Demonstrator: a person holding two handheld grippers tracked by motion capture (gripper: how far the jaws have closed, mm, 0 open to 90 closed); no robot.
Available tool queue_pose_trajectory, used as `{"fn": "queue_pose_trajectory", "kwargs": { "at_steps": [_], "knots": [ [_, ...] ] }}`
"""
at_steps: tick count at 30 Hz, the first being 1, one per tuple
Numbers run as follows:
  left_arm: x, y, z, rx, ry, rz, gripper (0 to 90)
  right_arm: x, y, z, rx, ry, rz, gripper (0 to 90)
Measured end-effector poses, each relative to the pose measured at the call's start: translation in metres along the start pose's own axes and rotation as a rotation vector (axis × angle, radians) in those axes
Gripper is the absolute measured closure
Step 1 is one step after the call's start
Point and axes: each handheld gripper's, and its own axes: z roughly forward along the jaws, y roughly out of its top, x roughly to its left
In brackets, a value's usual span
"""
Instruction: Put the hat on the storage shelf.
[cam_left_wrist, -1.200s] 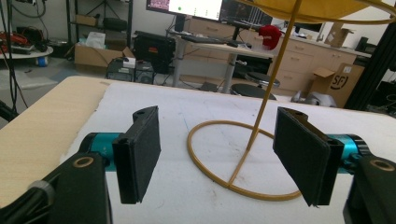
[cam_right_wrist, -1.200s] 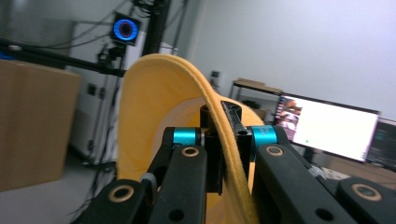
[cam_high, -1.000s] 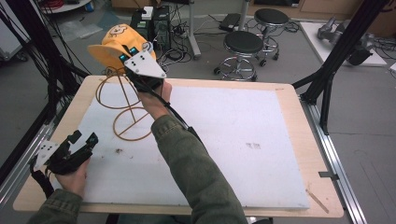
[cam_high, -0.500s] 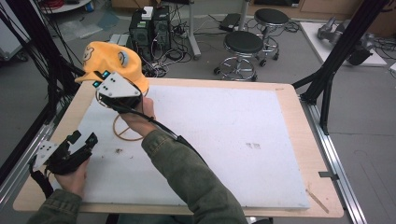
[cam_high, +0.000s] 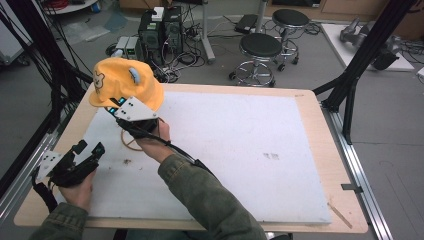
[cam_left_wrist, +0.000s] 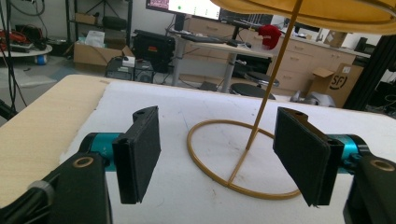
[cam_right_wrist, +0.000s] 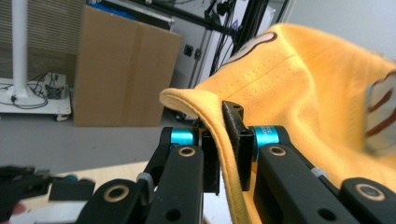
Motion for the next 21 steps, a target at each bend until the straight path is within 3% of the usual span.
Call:
{"fn": "queue_pose_trajectory", "kwargs": {
  "at_steps": [15, 21],
  "knots": [
    [0.001, -0.001, 0.0, 0.002, -0.003, -0.011, 32.2, 0.008, -0.029, 0.002, 0.08, 0.039, 0.049, 84.3],
    [0.001, -0.001, 0.001, 0.004, -0.003, -0.012, 32.2, 0.009, -0.032, 0.002, 0.076, 0.042, 0.061, 83.9]
  ]
}}
